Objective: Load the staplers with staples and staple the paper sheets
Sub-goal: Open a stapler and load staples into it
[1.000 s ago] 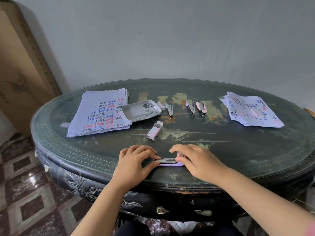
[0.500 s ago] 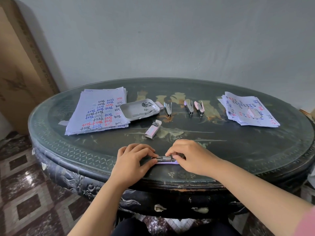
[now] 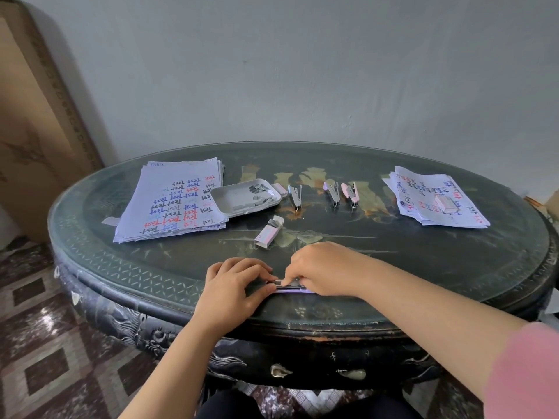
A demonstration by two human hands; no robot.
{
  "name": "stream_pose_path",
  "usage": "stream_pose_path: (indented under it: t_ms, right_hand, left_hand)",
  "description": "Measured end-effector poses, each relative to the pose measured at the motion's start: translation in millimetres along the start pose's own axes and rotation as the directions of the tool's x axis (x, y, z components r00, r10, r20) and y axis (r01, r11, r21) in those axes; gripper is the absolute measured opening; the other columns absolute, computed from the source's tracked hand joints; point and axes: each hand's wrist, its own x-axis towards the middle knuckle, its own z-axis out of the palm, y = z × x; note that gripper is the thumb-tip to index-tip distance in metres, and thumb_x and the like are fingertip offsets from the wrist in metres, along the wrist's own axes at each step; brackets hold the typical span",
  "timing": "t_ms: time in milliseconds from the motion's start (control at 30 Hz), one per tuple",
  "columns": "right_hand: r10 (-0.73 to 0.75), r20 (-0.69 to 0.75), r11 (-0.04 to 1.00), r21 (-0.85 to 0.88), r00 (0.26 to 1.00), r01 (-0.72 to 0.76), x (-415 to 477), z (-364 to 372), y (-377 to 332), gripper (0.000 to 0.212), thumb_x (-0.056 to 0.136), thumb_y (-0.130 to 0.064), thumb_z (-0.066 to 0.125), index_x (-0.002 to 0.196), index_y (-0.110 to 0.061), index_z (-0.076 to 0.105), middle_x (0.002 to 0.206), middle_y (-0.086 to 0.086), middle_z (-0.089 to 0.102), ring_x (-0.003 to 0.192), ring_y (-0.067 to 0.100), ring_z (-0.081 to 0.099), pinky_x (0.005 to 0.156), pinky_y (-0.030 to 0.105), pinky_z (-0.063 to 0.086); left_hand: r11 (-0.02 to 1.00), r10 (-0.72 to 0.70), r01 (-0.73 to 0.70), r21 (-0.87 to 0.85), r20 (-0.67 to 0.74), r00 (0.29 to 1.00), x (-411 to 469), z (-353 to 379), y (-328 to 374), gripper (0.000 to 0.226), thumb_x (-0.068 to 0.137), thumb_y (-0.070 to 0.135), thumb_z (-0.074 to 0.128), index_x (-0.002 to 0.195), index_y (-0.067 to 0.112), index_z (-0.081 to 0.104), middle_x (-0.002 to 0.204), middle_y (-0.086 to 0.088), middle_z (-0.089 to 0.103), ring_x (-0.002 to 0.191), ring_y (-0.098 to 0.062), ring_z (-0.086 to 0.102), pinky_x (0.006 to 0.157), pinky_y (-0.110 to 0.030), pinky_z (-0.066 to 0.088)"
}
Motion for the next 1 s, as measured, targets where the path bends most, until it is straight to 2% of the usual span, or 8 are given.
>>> stream_pose_path:
  t_ms: [133,267,400,533,600,700,867,1000]
  right_hand:
    - [-0.015,0.010,0.999,-0.052,1.000,0.016,2,-3,-2,0.033,0.090,-0.009,0.051,0.114,-0.030,0.059,0.096,-0.002,0.064,0.088,0.022,0.058,0.068,0.033,0.043]
    - [-0.029,-0.007,0.995,-0.100,1.000,0.028,2,-8,-3,0.016,0.087,-0.008,0.052,0.095,-0.022,0.049,0.080,-0.001,0.059,0.072,0.023,0.051,0.059,0.033,0.042]
    - [0.014,-0.092,0.997,0.080,0.996,-0.007,-7,-2,0,0.004,0.087,-0.020,0.056,0.089,-0.020,0.052,0.076,-0.005,0.057,0.072,0.017,0.050,0.065,0.034,0.046]
    - [0.175,-0.178,0.946,0.304,0.968,-0.115,-10,17,2,0.008,0.091,-0.024,0.060,0.084,-0.021,0.056,0.077,-0.005,0.064,0.073,0.015,0.057,0.071,0.041,0.051]
    - [0.287,-0.262,0.873,0.467,0.922,-0.139,-10,28,3,0.006,0.088,-0.024,0.064,0.083,-0.026,0.060,0.080,-0.009,0.066,0.077,0.011,0.061,0.075,0.039,0.053]
    - [0.517,-0.318,0.682,0.714,0.795,-0.158,-10,37,1,0.009,0.085,-0.020,0.070,0.084,-0.026,0.064,0.081,-0.007,0.069,0.077,0.008,0.065,0.076,0.032,0.055]
    - [0.735,-0.152,0.329,0.932,0.661,-0.152,-4,38,0,0.008,0.093,-0.013,0.058,0.090,-0.020,0.061,0.088,-0.002,0.069,0.080,0.004,0.071,0.080,0.034,0.056]
    - [0.775,-0.081,0.226,0.962,0.627,-0.154,6,36,3,0.017,0.097,-0.010,0.050,0.092,-0.019,0.064,0.091,-0.004,0.068,0.084,0.008,0.072,0.086,0.038,0.057]
  left_hand:
    - [1.000,0.000,0.000,-0.002,-0.004,1.000,0,0,1,0.027,0.081,0.065,0.043,0.093,0.045,0.057,0.107,0.038,0.053,0.111,0.001,0.046,0.095,-0.029,0.022]
    - [1.000,-0.004,0.004,0.004,-0.008,1.000,0,0,1,0.027,0.081,0.065,0.043,0.092,0.044,0.057,0.106,0.038,0.052,0.111,0.000,0.046,0.095,-0.030,0.024]
    - [1.000,-0.017,0.017,0.001,-0.008,1.000,-1,1,2,0.027,0.081,0.065,0.043,0.093,0.045,0.058,0.107,0.038,0.053,0.112,0.004,0.044,0.097,-0.030,0.025]
    - [0.999,-0.037,0.037,0.016,-0.028,0.999,-1,1,4,0.025,0.084,0.061,0.043,0.093,0.044,0.058,0.106,0.037,0.055,0.110,0.006,0.044,0.096,-0.028,0.026]
    - [0.999,-0.041,0.042,0.025,-0.027,0.999,-1,1,5,0.024,0.085,0.060,0.041,0.094,0.043,0.056,0.106,0.037,0.055,0.110,0.006,0.044,0.096,-0.028,0.026]
    - [0.998,-0.048,0.048,0.034,-0.016,0.999,0,2,6,0.026,0.086,0.060,0.040,0.095,0.042,0.055,0.107,0.036,0.055,0.111,0.006,0.044,0.096,-0.027,0.026]
    - [0.996,-0.065,0.065,0.062,0.002,0.998,-1,1,8,0.028,0.089,0.060,0.032,0.102,0.044,0.051,0.107,0.033,0.055,0.114,0.004,0.042,0.098,-0.027,0.024]
    - [0.994,-0.050,0.050,0.093,-0.001,0.999,-2,1,11,0.029,0.091,0.057,0.030,0.104,0.042,0.051,0.108,0.030,0.056,0.113,-0.001,0.045,0.097,-0.029,0.026]
